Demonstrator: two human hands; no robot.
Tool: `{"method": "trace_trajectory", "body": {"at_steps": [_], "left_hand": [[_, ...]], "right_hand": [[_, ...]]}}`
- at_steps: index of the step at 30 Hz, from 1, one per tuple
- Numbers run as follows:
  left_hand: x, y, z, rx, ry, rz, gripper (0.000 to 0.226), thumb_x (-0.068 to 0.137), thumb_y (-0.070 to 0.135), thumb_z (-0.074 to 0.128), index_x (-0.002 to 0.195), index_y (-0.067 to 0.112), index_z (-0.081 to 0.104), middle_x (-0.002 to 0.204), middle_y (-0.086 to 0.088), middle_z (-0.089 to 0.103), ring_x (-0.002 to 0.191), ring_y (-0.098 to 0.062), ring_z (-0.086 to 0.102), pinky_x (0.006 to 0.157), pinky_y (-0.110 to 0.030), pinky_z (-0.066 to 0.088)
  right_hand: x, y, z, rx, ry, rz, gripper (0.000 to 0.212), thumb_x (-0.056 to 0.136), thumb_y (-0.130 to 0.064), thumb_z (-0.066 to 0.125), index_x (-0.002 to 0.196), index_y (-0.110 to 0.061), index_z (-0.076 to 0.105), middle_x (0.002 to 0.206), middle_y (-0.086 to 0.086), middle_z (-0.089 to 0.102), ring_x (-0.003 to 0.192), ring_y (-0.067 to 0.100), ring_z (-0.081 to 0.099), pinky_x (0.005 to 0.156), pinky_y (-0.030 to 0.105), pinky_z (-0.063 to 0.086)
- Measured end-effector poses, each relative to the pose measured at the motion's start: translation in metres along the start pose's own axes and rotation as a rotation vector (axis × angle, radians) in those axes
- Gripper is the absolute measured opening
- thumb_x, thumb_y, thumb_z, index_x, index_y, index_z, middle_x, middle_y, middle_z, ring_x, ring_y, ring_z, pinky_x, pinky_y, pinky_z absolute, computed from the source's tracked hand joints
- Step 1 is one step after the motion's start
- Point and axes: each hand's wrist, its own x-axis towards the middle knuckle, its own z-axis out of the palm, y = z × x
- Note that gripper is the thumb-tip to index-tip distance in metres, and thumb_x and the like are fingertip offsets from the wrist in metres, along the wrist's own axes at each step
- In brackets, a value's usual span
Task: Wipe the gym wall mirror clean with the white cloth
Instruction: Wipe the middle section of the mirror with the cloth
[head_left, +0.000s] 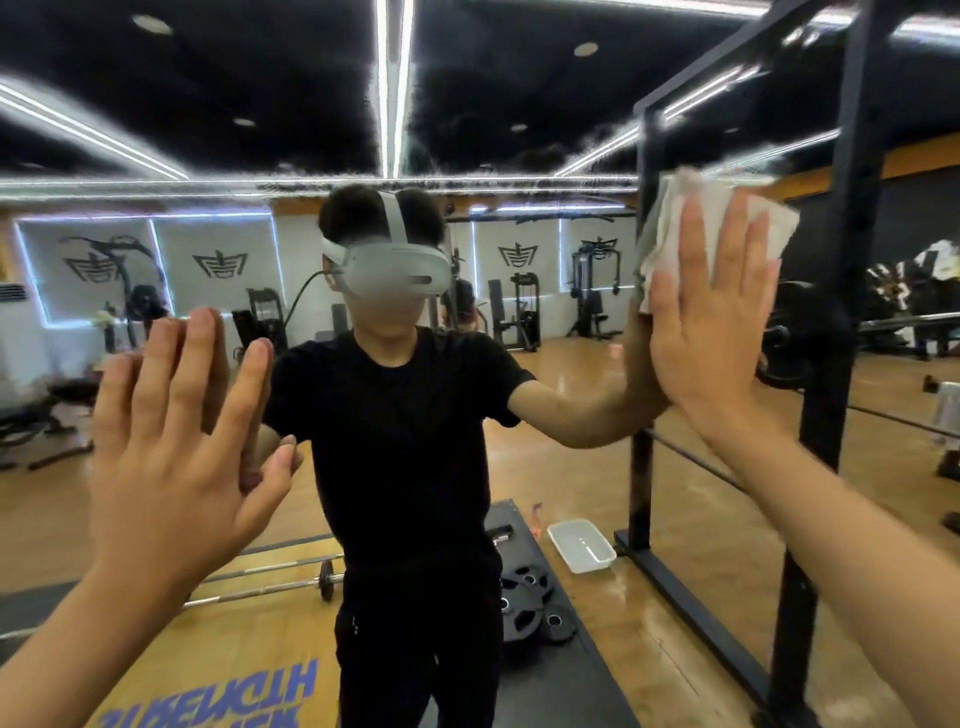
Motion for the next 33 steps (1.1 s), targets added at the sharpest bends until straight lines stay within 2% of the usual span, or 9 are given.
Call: {"method": "trace_trajectory", "body": {"at_steps": [3, 7, 14, 17, 22, 25, 27, 31, 33], "left_hand": [[0.0, 0.001, -0.001, 0.021, 0.003, -0.001, 0.075, 0.105, 0.052, 0.035, 0.169, 0.015, 0.021, 0.176, -0.017, 0.006, 0.163, -0.038, 0.007, 0.129, -0.059, 0.01], [0.001, 0.002, -0.001, 0.054, -0.019, -0.022, 0.073, 0.105, 0.05, 0.038, 0.167, 0.012, 0.029, 0.175, -0.02, 0.01, 0.162, -0.041, 0.012, 0.128, -0.062, 0.014], [0.0, 0.002, 0.0, 0.082, -0.005, -0.007, 0.072, 0.103, 0.047, 0.043, 0.165, 0.01, 0.033, 0.173, -0.023, 0.018, 0.161, -0.042, 0.016, 0.128, -0.061, 0.016], [0.001, 0.0, 0.002, 0.099, -0.001, -0.003, 0.072, 0.103, 0.047, 0.044, 0.164, 0.011, 0.035, 0.173, -0.023, 0.02, 0.161, -0.04, 0.016, 0.129, -0.059, 0.014], [0.003, 0.0, -0.003, 0.079, -0.016, -0.006, 0.068, 0.105, 0.045, 0.044, 0.164, 0.011, 0.037, 0.173, -0.022, 0.02, 0.161, -0.039, 0.016, 0.13, -0.057, 0.013], [0.002, 0.001, -0.004, 0.058, -0.015, -0.014, 0.069, 0.104, 0.043, 0.047, 0.164, 0.012, 0.036, 0.173, -0.023, 0.02, 0.161, -0.04, 0.017, 0.131, -0.055, 0.01], [0.002, 0.001, -0.004, 0.066, -0.008, -0.017, 0.069, 0.103, 0.043, 0.046, 0.164, 0.012, 0.036, 0.173, -0.022, 0.021, 0.161, -0.04, 0.019, 0.131, -0.055, 0.011], [0.003, -0.001, -0.005, 0.068, -0.015, -0.019, 0.069, 0.104, 0.043, 0.045, 0.165, 0.013, 0.034, 0.174, -0.021, 0.019, 0.161, -0.039, 0.017, 0.131, -0.056, 0.011], [0.003, 0.0, -0.006, 0.045, -0.02, -0.02, 0.069, 0.105, 0.044, 0.044, 0.166, 0.014, 0.032, 0.174, -0.019, 0.018, 0.162, -0.038, 0.016, 0.131, -0.055, 0.011]], "right_hand": [[-0.11, -0.008, 0.013, 0.051, -0.085, 0.032, 0.06, 0.113, -0.046, 0.014, 0.169, -0.03, 0.002, 0.176, 0.011, -0.006, 0.162, 0.036, -0.006, 0.128, 0.065, 0.003], [-0.207, 0.001, 0.01, -0.009, -0.304, -0.091, 0.061, 0.112, -0.049, 0.015, 0.168, -0.035, -0.003, 0.176, 0.014, -0.006, 0.161, 0.042, -0.001, 0.121, 0.075, 0.016], [0.002, -0.114, 0.004, 0.046, -0.048, -0.237, 0.06, 0.113, -0.046, 0.022, 0.169, -0.026, 0.011, 0.176, 0.015, 0.0, 0.162, 0.037, -0.004, 0.127, 0.066, 0.005], [0.01, -0.168, 0.01, 0.045, -0.007, -0.217, 0.06, 0.114, -0.046, 0.024, 0.169, -0.028, 0.01, 0.176, 0.013, -0.001, 0.162, 0.035, -0.005, 0.128, 0.063, 0.002], [-0.149, -0.162, 0.026, 0.032, -0.218, -0.626, 0.061, 0.109, -0.046, 0.04, 0.167, -0.035, 0.022, 0.177, 0.007, 0.009, 0.163, 0.033, 0.006, 0.13, 0.057, 0.003], [-0.148, -0.116, 0.027, -0.049, -0.253, -0.841, 0.06, 0.108, -0.05, 0.041, 0.165, -0.039, 0.027, 0.176, 0.002, 0.014, 0.162, 0.028, 0.012, 0.13, 0.052, 0.003], [-0.096, -0.103, 0.022, -0.054, -0.2, -0.765, 0.058, 0.111, -0.052, 0.031, 0.165, -0.036, 0.025, 0.175, 0.008, 0.014, 0.162, 0.033, 0.01, 0.129, 0.058, 0.005], [0.022, -0.154, 0.005, 0.042, -0.054, -0.221, 0.06, 0.113, -0.049, 0.021, 0.169, -0.028, 0.013, 0.176, 0.016, 0.003, 0.162, 0.039, -0.001, 0.127, 0.065, 0.003], [0.023, -0.196, 0.005, 0.044, -0.033, -0.155, 0.061, 0.113, -0.046, 0.022, 0.169, -0.024, 0.012, 0.176, 0.017, 0.0, 0.161, 0.04, -0.004, 0.126, 0.066, 0.002]]}}
